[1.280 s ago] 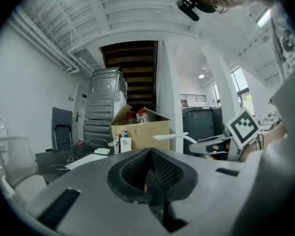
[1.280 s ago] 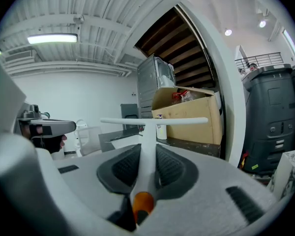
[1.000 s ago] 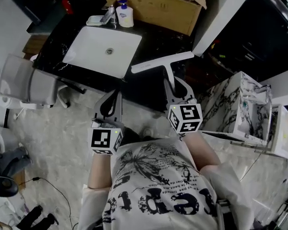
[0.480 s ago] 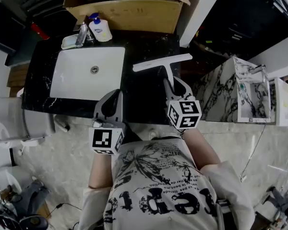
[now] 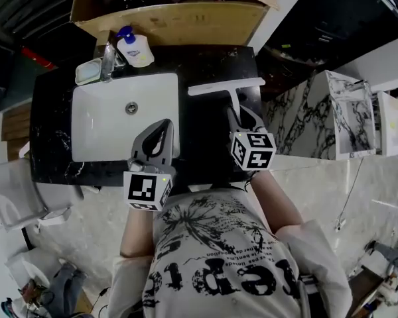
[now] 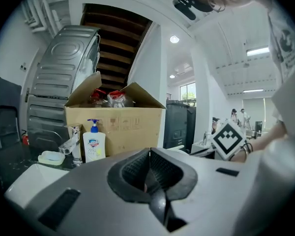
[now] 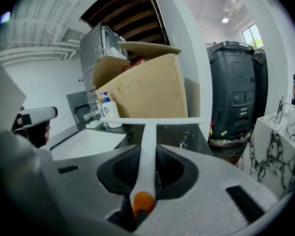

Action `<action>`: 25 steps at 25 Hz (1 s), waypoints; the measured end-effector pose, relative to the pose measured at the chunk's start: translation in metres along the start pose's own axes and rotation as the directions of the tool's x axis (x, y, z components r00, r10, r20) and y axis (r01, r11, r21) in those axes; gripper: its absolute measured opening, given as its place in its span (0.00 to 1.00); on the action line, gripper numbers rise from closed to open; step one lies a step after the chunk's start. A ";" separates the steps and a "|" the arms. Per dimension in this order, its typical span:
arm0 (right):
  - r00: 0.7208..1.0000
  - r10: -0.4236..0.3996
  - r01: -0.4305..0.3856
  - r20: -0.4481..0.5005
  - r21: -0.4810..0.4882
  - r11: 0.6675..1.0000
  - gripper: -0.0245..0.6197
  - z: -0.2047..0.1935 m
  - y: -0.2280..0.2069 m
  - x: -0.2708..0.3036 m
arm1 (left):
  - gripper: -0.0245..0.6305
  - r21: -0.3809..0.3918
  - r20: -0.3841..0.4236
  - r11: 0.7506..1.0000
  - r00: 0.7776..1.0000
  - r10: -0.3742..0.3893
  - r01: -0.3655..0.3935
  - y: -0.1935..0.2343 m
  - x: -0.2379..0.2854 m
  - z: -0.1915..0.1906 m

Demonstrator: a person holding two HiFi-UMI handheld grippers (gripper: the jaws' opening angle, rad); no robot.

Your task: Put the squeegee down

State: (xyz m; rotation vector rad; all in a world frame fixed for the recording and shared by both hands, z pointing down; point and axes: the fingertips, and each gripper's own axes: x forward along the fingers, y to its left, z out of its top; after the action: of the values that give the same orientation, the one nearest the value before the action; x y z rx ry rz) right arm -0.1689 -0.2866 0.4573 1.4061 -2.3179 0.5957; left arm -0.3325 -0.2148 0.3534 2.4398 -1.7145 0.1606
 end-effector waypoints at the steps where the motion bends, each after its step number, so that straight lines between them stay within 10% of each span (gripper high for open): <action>1: 1.000 -0.010 0.010 -0.011 0.000 1.000 0.15 -0.003 0.001 0.006 | 0.06 0.000 -0.003 1.000 1.000 -0.008 0.008 0.005 0.002 -0.002; 25: 0.962 -0.175 0.171 -0.212 -0.035 0.985 0.16 -0.043 -0.013 0.067 | 0.06 -0.041 -0.118 0.989 0.982 -0.149 0.145 0.037 0.037 -0.042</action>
State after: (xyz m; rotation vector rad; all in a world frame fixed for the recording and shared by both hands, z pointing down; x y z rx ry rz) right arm -0.1827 -0.3186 0.5301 1.4422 -2.0044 0.6398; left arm -0.3548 -0.2537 0.4038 2.4670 -1.4703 0.2555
